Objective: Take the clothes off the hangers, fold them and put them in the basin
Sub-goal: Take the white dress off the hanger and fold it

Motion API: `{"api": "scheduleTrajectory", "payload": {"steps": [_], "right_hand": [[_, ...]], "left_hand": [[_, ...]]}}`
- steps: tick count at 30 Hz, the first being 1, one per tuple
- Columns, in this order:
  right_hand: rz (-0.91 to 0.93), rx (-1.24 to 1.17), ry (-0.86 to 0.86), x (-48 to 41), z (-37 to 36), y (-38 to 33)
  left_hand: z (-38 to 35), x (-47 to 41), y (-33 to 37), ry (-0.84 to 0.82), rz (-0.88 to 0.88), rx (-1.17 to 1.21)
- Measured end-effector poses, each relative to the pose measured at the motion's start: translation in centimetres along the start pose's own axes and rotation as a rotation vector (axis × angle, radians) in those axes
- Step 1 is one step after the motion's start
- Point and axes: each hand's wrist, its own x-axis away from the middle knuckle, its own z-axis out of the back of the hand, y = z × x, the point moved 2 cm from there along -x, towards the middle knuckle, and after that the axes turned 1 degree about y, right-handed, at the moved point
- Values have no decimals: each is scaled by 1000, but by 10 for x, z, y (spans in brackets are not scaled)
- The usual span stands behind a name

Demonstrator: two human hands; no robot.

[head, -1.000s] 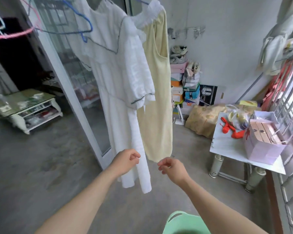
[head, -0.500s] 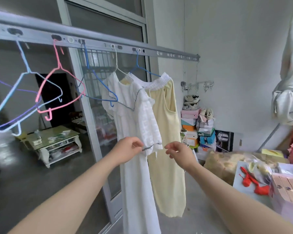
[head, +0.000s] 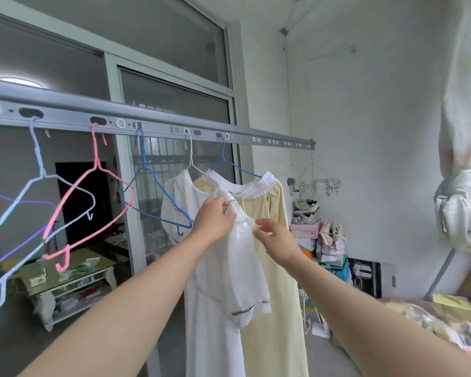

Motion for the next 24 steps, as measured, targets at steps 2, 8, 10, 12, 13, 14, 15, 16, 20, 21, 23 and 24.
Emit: {"api": "scheduleTrajectory", "payload": {"steps": [2, 8, 10, 12, 13, 14, 15, 16, 20, 21, 23, 24], "right_hand": [[13, -12, -4, -13, -6, -9], [-12, -232, -126, -37, -25, -23], [6, -269, -197, -38, -31, -25], [-2, -284, -244, -40, -37, -26], [-6, -284, -265, -41, -40, -26], [-11, -277, -282, -42, -43, -28], [-20, -264, -297, -43, -47, -29], [-30, -252, -299, -45, -48, -29], [11, -254, -275, -50, -62, -46], [26, -257, -260, -52, -68, -52], [37, -275, -205, -58, -76, -60], [44, -280, -173, -63, -82, -65]], "left_hand": [[-4, -16, -2, 64, 14, 27], [-6, -54, -19, 186, 100, 135], [-5, -60, -27, 185, 108, 181], [0, -65, -35, 176, 107, 254], [3, -67, -40, 143, 114, 325], [6, -68, -44, 99, 122, 414], [11, -68, -48, 57, 131, 482], [14, -67, -49, 32, 134, 499], [41, -64, -65, 64, 110, 380], [49, -61, -70, 56, 104, 369], [58, -55, -77, 4, 89, 401], [65, -52, -83, -16, 79, 428]]}}
